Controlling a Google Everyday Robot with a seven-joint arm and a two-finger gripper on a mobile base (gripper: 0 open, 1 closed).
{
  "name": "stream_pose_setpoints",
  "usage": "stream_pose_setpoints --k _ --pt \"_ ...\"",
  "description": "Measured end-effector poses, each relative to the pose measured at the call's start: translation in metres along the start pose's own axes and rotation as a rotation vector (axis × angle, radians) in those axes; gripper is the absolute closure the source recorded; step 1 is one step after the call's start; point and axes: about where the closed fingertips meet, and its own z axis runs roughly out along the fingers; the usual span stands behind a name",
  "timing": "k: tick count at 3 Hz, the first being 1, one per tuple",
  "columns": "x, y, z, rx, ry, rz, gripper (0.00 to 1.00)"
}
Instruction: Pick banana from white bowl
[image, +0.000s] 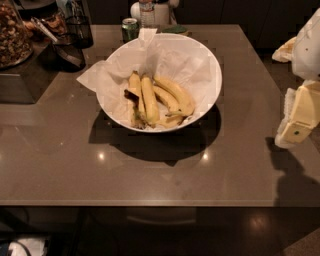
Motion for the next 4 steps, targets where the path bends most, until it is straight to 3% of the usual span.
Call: stream_pose_setpoints --k 1,2,4 --pt "-0.003 -0.001 -0.001 0.003 -0.007 -0.006 0.0" --pt "-0.036 0.0 0.005 -0.035 -0.063 -0.105 0.0" --pt "-0.138 0.014 0.031 -0.209 -0.299 -0.372 0.0"
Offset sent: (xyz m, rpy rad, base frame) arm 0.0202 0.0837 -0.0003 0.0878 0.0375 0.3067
